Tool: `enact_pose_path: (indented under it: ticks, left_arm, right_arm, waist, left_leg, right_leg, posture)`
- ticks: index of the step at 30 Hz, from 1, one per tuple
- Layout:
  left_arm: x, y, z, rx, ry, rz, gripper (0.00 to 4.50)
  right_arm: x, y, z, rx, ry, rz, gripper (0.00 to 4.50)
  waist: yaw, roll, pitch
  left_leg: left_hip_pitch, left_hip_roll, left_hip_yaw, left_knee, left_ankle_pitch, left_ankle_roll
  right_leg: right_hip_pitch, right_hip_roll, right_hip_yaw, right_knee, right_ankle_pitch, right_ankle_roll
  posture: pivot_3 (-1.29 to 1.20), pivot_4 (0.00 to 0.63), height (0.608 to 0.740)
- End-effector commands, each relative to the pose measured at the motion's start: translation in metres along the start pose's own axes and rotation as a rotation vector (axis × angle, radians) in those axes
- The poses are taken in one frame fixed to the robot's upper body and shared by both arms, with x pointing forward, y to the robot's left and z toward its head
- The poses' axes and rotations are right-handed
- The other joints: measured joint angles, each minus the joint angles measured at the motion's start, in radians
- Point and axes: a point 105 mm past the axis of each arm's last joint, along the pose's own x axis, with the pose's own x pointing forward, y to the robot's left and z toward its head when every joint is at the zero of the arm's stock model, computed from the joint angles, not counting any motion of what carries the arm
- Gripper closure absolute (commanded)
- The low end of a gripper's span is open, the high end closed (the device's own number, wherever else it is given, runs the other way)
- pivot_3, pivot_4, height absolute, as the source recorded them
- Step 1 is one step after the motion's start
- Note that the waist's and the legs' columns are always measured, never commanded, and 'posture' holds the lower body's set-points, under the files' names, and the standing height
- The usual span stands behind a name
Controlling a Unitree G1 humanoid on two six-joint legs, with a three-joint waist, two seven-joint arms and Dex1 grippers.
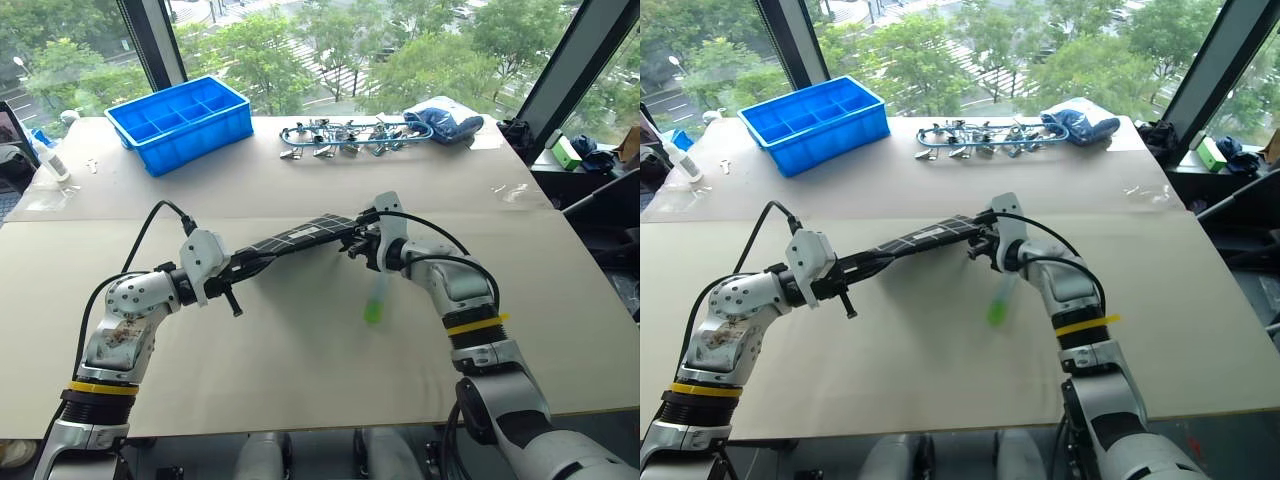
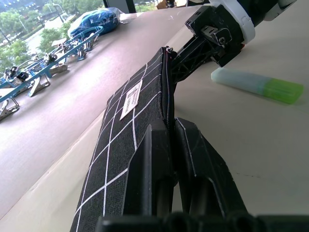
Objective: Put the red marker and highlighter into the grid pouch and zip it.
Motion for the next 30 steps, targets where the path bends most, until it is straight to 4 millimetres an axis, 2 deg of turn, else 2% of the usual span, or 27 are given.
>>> enact_pose_path:
  ticks: [1, 3, 8, 11, 13, 15, 17, 20, 22, 26, 28, 30]
  left_arm:
    - [0.002, 0.002, 0.014, 0.025, -0.042, 0.003, 4.5]
    - [0.003, 0.002, 0.014, 0.024, -0.042, 0.0, 4.5]
    - [0.003, 0.002, 0.014, 0.024, -0.043, -0.004, 4.5]
    - [0.003, 0.003, 0.014, 0.023, -0.043, -0.005, 4.5]
    - [0.004, 0.002, 0.015, 0.023, -0.045, -0.006, 4.5]
    - [0.005, 0.002, 0.015, 0.023, -0.048, -0.007, 4.5]
    - [0.006, 0.002, 0.015, 0.023, -0.051, -0.007, 4.5]
    - [0.005, 0.001, 0.016, 0.021, -0.052, -0.006, 4.5]
    - [0.005, 0.0, 0.015, 0.021, -0.052, -0.006, 4.5]
    - [0.002, -0.001, 0.014, 0.017, -0.046, -0.008, 4.5]
    - [0.002, -0.001, 0.014, 0.016, -0.046, -0.01, 4.5]
    - [0.002, -0.001, 0.014, 0.013, -0.045, -0.014, 4.5]
  right_arm:
    - [-0.004, 0.049, 0.029, -0.081, -0.088, 0.242, 4.46]
    - [-0.008, 0.066, 0.036, -0.087, -0.113, 0.332, 4.46]
    - [-0.004, 0.085, 0.047, -0.089, -0.131, 0.412, 4.46]
    - [-0.003, 0.104, 0.055, -0.077, -0.145, 0.503, 4.46]
    - [-0.004, 0.118, 0.05, -0.089, -0.119, 0.57, 4.46]
    - [0.001, 0.122, 0.038, -0.134, -0.068, 0.576, 4.46]
    - [0.011, 0.111, 0.024, -0.185, -0.01, 0.499, 4.46]
    - [0.02, 0.084, 0.025, -0.183, -0.002, 0.369, 4.46]
    - [0.017, 0.069, 0.034, -0.171, -0.029, 0.326, 4.46]
    - [0.009, 0.018, 0.06, -0.134, -0.107, 0.124, 4.46]
    - [0.006, 0.001, 0.069, -0.109, -0.134, 0.051, 4.46]
    - [0.003, -0.008, 0.077, -0.102, -0.164, 0.012, 4.46]
  waist:
    - [0.0, 0.0, 0.0]
    - [-0.001, 0.0, 0.0]
    - [0.001, 0.0, 0.0]
    - [0.001, 0.0, 0.0]
    - [0.001, 0.0, 0.0]
    - [0.001, 0.0, 0.0]
    - [0.002, 0.0, 0.0]
    - [0.0, 0.0, 0.0]
    - [0.0, 0.0, 0.0]
    - [0.007, 0.0, 0.0]
    - [0.004, 0.0, 0.0]
    - [-0.003, 0.0, 0.0]
  left_leg:
    - [0.0, 0.0, 0.0, 0.0, 0.0, 0.0]
    - [0.0, 0.0, 0.0, 0.0, 0.0, 0.0]
    - [0.0, 0.0, -0.001, 0.0, 0.0, 0.0]
    - [0.0, 0.0, -0.001, 0.0, 0.0, 0.0]
    - [0.0, 0.0, -0.001, 0.0, 0.0, 0.0]
    - [0.0, 0.0, -0.001, 0.0, 0.0, 0.0]
    - [0.0, 0.0, 0.0, 0.0, 0.0, 0.0]
    - [0.0, 0.0, 0.0, 0.001, 0.0, 0.0]
    - [0.0, 0.0, 0.0, 0.0, 0.0, -0.001]
    - [-0.001, -0.001, 0.0, 0.001, 0.001, -0.002]
    - [-0.001, -0.001, 0.0, 0.001, 0.001, -0.002]
    - [-0.001, -0.001, 0.0, 0.0, 0.001, -0.002]
  right_leg:
    - [0.0, 0.0, 0.0, 0.0, 0.0, 0.0]
    - [0.0, 0.0, 0.0, 0.0, 0.0, 0.0]
    - [0.0, 0.0, 0.0, 0.0, 0.0, 0.0]
    - [0.0, 0.0, 0.0, 0.0, 0.0, 0.0]
    - [0.0, 0.0, 0.0, 0.0, 0.0, 0.0]
    - [0.0, 0.0, -0.001, 0.001, 0.0, 0.0]
    - [0.001, 0.0, -0.001, 0.001, 0.0, 0.0]
    - [0.0, 0.0, -0.001, 0.001, 0.0, 0.0]
    - [0.0, 0.0, -0.001, 0.001, 0.0, 0.0]
    - [0.001, -0.001, -0.001, 0.001, 0.0, 0.0]
    - [0.001, -0.002, -0.001, 0.001, 0.001, 0.001]
    - [0.0, -0.001, -0.001, 0.001, 0.001, 0.001]
  posture:
    - [0.0, 0.15, 0.74]
    - [0.0, 0.15, 0.74]
    - [0.0, 0.15, 0.74]
    - [0.0, 0.15, 0.74]
    - [0.0, 0.15, 0.74]
    - [0.0, 0.15, 0.74]
    - [0.0, 0.15, 0.74]
    - [0.0, 0.15, 0.74]
    - [0.0, 0.15, 0.74]
    - [0.0, 0.15, 0.74]
    - [0.0, 0.15, 0.74]
    - [0.0, 0.15, 0.74]
